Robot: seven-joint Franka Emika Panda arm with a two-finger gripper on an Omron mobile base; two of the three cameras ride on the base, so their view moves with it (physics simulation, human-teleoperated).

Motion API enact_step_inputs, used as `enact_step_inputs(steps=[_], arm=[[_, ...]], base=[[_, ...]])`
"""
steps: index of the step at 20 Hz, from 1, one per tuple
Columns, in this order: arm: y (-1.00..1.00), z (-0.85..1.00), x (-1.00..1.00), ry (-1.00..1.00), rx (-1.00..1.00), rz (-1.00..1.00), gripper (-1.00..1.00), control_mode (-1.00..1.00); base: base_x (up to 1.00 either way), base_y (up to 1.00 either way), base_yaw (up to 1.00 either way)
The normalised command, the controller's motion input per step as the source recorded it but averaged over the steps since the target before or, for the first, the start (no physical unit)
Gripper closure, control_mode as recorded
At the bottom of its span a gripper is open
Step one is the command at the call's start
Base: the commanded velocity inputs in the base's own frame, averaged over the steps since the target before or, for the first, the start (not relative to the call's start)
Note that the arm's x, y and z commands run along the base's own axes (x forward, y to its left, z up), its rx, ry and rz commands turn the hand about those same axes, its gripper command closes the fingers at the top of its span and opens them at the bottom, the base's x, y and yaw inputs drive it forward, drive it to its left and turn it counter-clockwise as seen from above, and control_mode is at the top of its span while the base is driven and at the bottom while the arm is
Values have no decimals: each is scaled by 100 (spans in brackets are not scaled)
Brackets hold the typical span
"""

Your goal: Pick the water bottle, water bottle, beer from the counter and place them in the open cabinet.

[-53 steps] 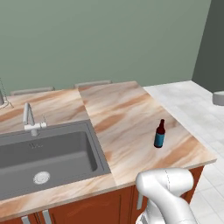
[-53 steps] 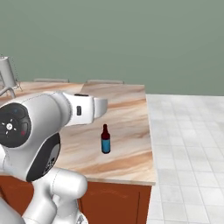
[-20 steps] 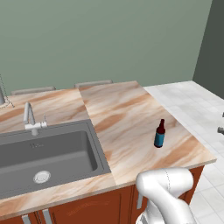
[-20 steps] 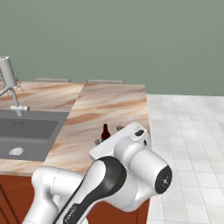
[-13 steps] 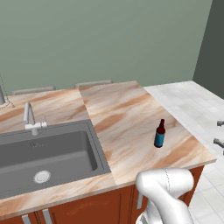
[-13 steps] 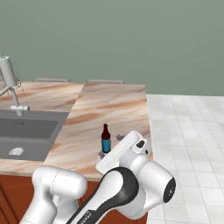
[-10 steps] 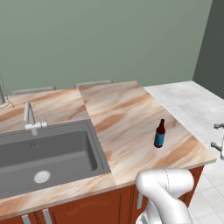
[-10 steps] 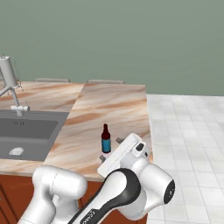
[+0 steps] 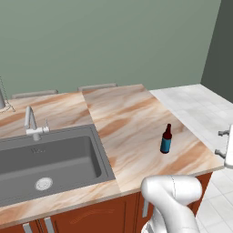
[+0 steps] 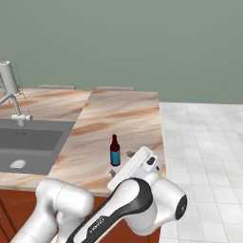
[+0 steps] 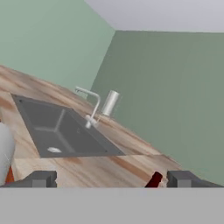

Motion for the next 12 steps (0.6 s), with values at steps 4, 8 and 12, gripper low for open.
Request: enact_step_inputs(steps=[4, 8, 12], arm=[[1, 0, 0, 14, -6, -23, -100, -100], [6, 0, 3, 17, -7, -24, -100, -100], [9, 0, 3, 18, -3, -19, -100, -100]], base=[[0, 0, 0], [0, 0, 0], [0, 0, 0]])
